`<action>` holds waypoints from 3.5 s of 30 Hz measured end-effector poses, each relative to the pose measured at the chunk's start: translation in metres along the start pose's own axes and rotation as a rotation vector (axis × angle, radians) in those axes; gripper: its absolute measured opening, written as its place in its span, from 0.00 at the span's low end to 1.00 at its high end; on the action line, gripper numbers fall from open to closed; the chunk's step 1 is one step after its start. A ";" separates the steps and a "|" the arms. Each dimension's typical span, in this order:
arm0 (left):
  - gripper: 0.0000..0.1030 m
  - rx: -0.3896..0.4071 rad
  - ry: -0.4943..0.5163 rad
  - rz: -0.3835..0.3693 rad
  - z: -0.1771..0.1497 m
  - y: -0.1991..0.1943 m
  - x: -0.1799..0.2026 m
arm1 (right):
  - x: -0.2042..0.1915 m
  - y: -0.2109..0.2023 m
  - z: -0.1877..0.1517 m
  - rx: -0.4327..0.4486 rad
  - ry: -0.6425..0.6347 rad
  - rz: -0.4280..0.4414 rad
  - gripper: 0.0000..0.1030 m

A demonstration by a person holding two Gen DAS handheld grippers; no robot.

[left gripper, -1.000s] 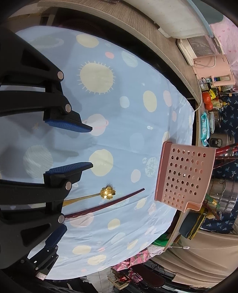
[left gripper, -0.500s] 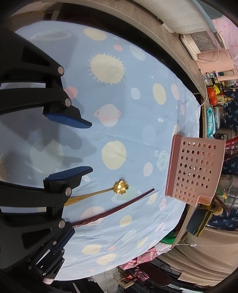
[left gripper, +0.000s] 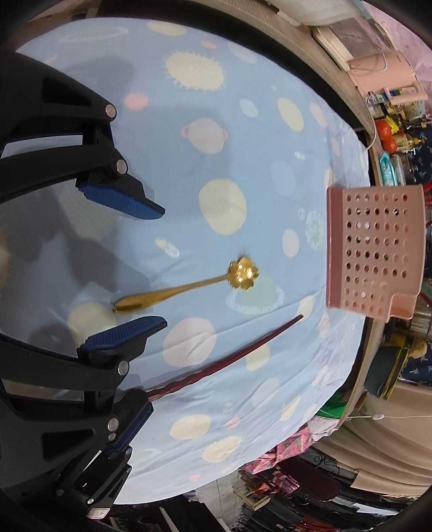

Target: Organize utensils

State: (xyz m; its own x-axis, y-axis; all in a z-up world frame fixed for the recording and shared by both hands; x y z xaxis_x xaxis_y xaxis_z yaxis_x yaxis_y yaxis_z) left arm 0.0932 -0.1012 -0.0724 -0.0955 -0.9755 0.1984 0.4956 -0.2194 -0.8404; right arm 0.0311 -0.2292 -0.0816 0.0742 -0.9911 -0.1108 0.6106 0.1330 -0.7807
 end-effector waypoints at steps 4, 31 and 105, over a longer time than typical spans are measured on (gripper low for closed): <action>0.56 -0.022 0.007 0.000 -0.003 0.009 0.006 | 0.004 0.003 -0.003 -0.009 0.019 0.015 0.07; 0.10 -0.007 0.020 -0.065 -0.007 -0.007 0.006 | -0.001 -0.001 -0.008 -0.008 0.010 0.032 0.07; 0.02 0.091 -0.037 -0.105 0.011 -0.052 -0.028 | -0.008 0.000 -0.004 -0.035 -0.040 0.006 0.08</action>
State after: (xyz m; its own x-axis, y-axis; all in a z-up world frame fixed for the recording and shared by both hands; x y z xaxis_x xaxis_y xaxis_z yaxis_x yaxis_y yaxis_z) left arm 0.0796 -0.0622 -0.0289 -0.1198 -0.9454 0.3031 0.5607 -0.3163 -0.7652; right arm 0.0269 -0.2218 -0.0831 0.1097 -0.9898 -0.0911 0.5819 0.1382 -0.8015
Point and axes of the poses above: each gripper's, at about its wrist camera, not at the fingertips, and y roughly the way its jaws point, x to its right, z to its top, the point moved 2 cm from there along y, roughly the way its jaws point, and after that the axes turned 12 degrees about -y, right-handed, at the moved point
